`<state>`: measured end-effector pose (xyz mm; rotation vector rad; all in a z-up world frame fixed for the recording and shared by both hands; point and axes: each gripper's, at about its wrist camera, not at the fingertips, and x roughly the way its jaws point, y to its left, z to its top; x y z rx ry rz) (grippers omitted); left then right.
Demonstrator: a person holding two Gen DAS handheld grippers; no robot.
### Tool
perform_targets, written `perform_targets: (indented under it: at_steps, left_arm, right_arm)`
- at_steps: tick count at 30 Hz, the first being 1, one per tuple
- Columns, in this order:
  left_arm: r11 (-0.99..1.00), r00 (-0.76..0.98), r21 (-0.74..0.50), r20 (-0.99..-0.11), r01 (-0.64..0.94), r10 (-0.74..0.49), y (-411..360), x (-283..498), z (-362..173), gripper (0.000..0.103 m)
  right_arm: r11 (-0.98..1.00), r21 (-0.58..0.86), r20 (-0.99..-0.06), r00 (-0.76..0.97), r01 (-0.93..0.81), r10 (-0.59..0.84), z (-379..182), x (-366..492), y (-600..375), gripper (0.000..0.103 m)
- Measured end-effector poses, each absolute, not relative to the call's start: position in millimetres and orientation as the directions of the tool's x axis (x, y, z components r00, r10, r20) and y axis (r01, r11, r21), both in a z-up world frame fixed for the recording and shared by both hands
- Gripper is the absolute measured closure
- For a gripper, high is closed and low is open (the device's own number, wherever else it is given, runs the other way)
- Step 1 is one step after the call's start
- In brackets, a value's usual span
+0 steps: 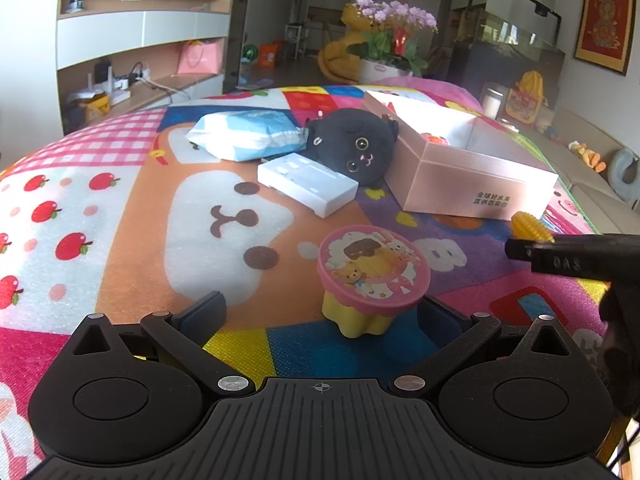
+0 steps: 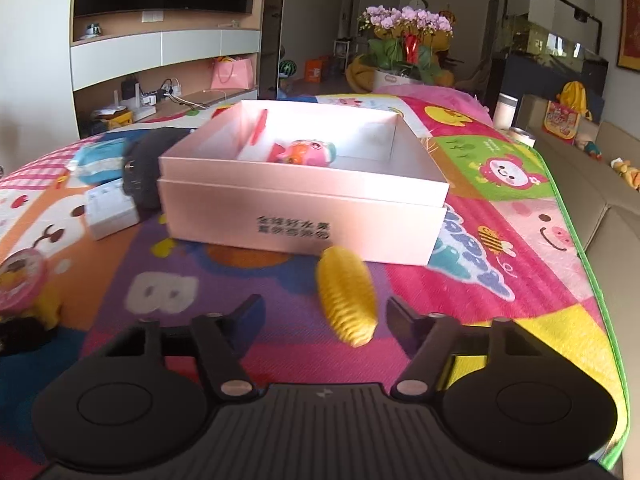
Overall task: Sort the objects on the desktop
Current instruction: 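Grasp the yellow corn toy with the right gripper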
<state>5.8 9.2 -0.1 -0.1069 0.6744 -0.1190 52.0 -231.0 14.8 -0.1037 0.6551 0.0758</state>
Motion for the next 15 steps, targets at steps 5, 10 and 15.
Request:
perform_targets:
  at_steps: [5, 10, 15]
  left_arm:
    - [0.988, 0.774, -0.132, -0.617, 0.076, -0.142, 8, 6, 0, 0.000]
    - [0.988, 0.774, -0.118, -0.615, 0.102, -0.154, 4, 4, 1, 0.000]
    - [0.981, 0.789, -0.027, -0.590, 0.193, -0.172, -18, 5, 11, 0.019]
  right_arm:
    - [0.994, -0.038, -0.642, 0.765, -0.105, 0.056, 16, 74, -238, 0.066]
    - [0.992, -0.022, -0.641, 0.763, -0.125, 0.082, 24, 56, -236, 0.072]
    - [0.984, 0.018, -0.657, 0.740, -0.176, 0.144, 37, 22, -248, 0.072]
